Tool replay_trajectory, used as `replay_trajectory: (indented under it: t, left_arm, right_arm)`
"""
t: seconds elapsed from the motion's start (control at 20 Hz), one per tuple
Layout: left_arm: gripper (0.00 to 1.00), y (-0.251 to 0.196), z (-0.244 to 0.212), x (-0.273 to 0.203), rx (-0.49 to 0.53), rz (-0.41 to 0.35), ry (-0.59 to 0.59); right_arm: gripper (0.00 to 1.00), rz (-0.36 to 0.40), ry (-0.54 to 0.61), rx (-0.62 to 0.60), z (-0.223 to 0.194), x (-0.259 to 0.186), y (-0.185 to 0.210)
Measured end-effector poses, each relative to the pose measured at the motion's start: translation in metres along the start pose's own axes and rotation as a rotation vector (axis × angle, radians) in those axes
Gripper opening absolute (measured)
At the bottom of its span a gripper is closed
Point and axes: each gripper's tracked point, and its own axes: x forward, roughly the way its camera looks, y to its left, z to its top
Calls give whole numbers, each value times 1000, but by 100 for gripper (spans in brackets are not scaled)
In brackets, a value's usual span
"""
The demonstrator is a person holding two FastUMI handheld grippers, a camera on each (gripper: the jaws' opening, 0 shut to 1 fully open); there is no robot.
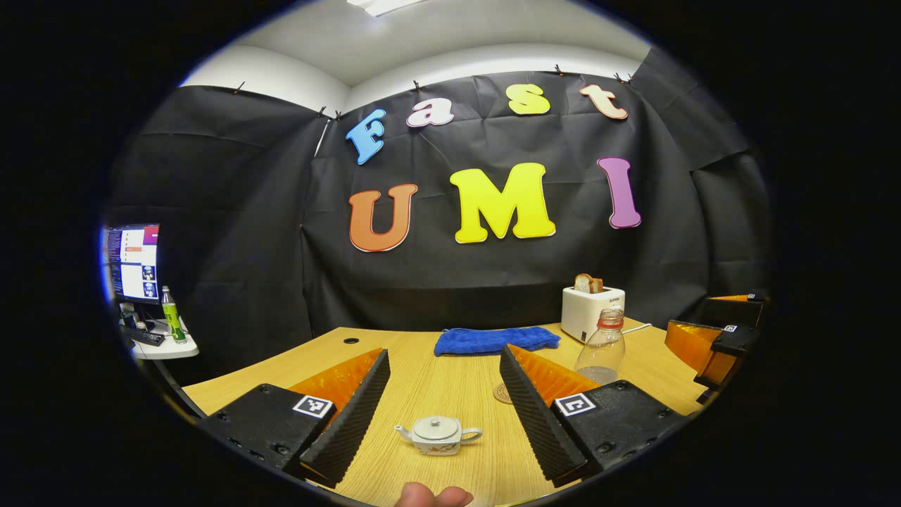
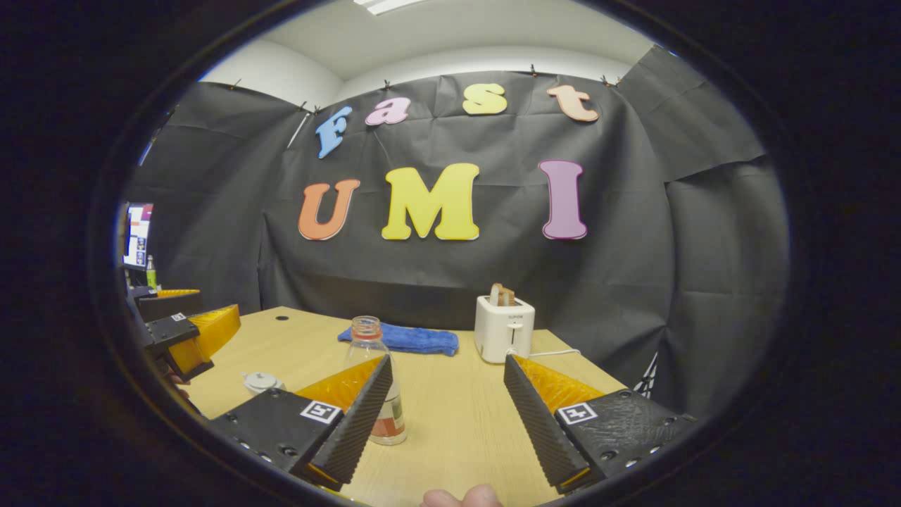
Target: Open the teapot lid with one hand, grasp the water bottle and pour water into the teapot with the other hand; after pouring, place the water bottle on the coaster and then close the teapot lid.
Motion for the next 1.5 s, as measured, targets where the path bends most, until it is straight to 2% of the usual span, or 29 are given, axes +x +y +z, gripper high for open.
replay_trajectory:
  t: [0.2,0.7,1.0,1.2,1.3,1.4,1.5]
  left_arm:
    - [98,-2,-12,-2,-30,-15,31]
    - [99,16,-81,-8,-88,-9,195]
    - [98,13,-102,12,-39,-32,243]
    - [86,14,-113,29,-22,-42,274]
    - [84,15,-122,36,-27,-45,312]
    - [69,16,-125,41,-26,-51,336]
    - [63,20,-128,46,-5,-40,353]
  right_arm:
    - [95,3,-4,6,-3,-1,-1]
    - [96,-1,65,18,-40,8,-13]
    - [97,-42,80,-32,-54,11,-28]
    - [95,-54,106,-22,-66,17,-35]
    - [95,-68,112,-40,-69,20,-39]
    - [98,-68,112,-52,-71,23,-38]
    - [96,-63,116,-55,-74,25,-36]
